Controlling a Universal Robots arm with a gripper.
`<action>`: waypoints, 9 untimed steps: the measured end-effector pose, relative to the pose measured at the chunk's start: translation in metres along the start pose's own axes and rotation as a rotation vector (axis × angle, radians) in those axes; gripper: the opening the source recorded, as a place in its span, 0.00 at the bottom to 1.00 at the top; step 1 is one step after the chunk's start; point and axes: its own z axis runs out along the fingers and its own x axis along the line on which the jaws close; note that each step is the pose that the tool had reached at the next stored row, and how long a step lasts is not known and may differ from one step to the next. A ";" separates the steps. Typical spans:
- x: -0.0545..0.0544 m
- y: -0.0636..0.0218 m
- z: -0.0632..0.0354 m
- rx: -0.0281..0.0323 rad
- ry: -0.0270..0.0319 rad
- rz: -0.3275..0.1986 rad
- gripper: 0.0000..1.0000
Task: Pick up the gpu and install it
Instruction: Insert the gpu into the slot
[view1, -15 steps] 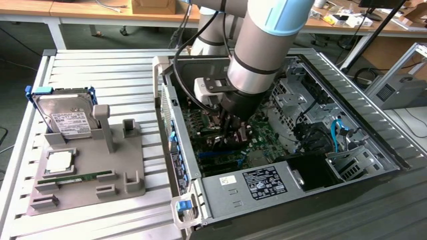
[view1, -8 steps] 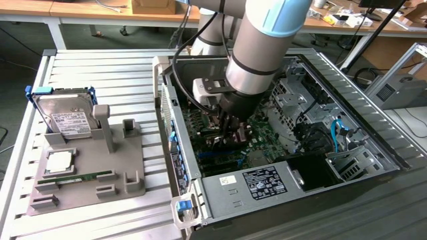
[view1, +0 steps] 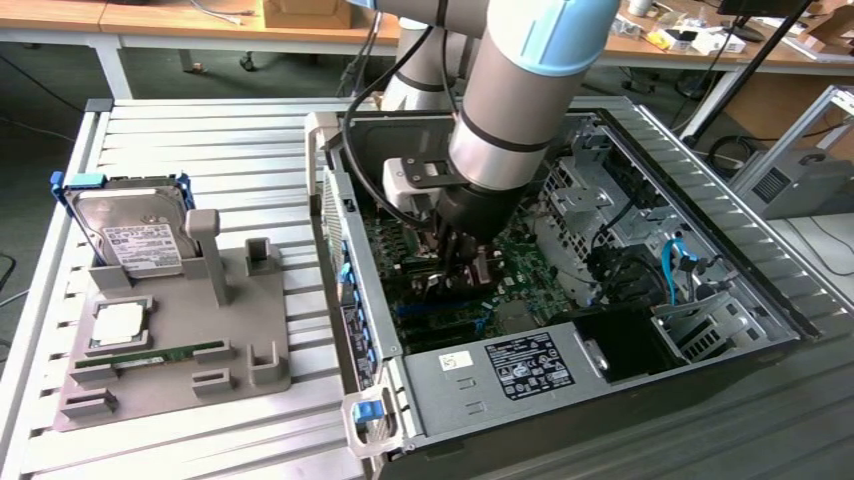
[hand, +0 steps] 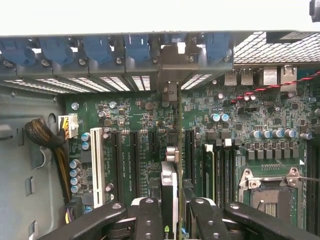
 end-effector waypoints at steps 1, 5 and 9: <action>0.000 0.0002 0.0004 0.0000 0.0000 0.000 0.27; 0.000 0.0004 0.0020 -0.0001 0.0001 0.000 0.27; 0.000 0.0006 0.0022 0.0003 -0.0001 0.000 0.27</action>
